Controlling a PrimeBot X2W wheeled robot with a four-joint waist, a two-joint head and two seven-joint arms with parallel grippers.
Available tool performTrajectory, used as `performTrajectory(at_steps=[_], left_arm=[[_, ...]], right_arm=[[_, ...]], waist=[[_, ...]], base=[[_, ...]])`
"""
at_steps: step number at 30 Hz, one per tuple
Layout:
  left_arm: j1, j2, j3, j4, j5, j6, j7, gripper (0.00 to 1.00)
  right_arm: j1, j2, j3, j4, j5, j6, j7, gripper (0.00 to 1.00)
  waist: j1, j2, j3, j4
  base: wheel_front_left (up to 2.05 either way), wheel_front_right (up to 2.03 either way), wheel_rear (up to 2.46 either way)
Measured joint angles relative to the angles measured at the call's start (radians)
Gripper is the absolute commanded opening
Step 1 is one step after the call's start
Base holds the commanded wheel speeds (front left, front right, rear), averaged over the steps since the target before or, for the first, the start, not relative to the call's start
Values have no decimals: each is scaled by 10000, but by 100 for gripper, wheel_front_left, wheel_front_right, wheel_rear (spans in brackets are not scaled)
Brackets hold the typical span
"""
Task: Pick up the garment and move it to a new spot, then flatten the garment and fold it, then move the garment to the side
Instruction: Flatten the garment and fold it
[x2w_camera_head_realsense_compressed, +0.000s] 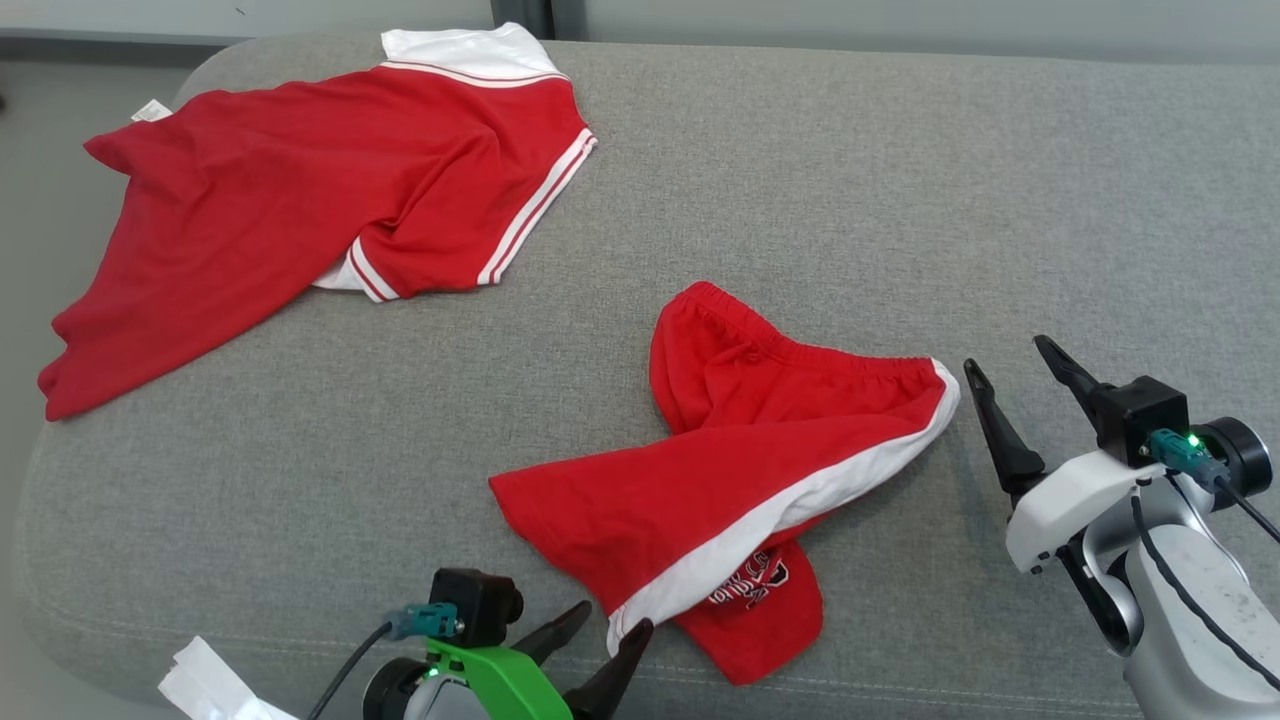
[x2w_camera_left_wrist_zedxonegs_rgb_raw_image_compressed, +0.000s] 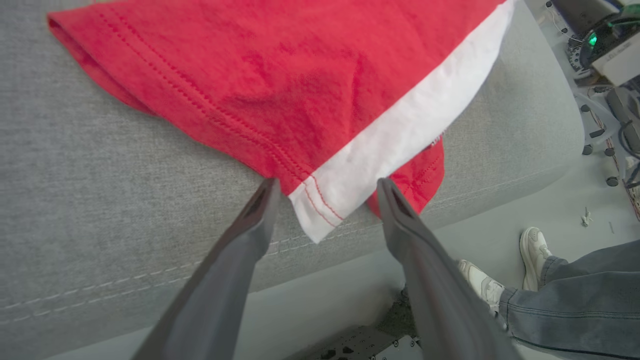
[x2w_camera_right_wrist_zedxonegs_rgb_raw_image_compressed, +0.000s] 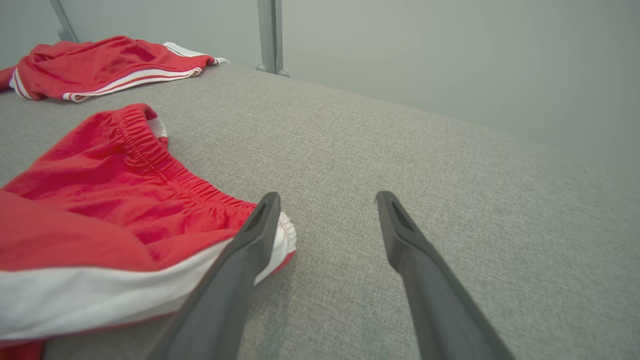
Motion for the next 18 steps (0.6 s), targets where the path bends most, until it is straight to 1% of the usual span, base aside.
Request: performTrajectory(at_steps=[7,13,18], left_arm=[[-20,-92,-268,44,146,59,-77,100],[-18,-182,-301,42,144,61,-77,100],[-21,-201,-261,167,163,219,-123,100]], right_arm=[[-2,19,-4,100,40,0,-35,100],[-8,19,-4,173,73,0,-113,100],[-91,61,17,209,73,0,-117,100]], waist=[[0,0,53,-46],[0,0,82,-76],[0,0,163,-112]], base=[[0,0,0],[0,0,0],[0,0,0]])
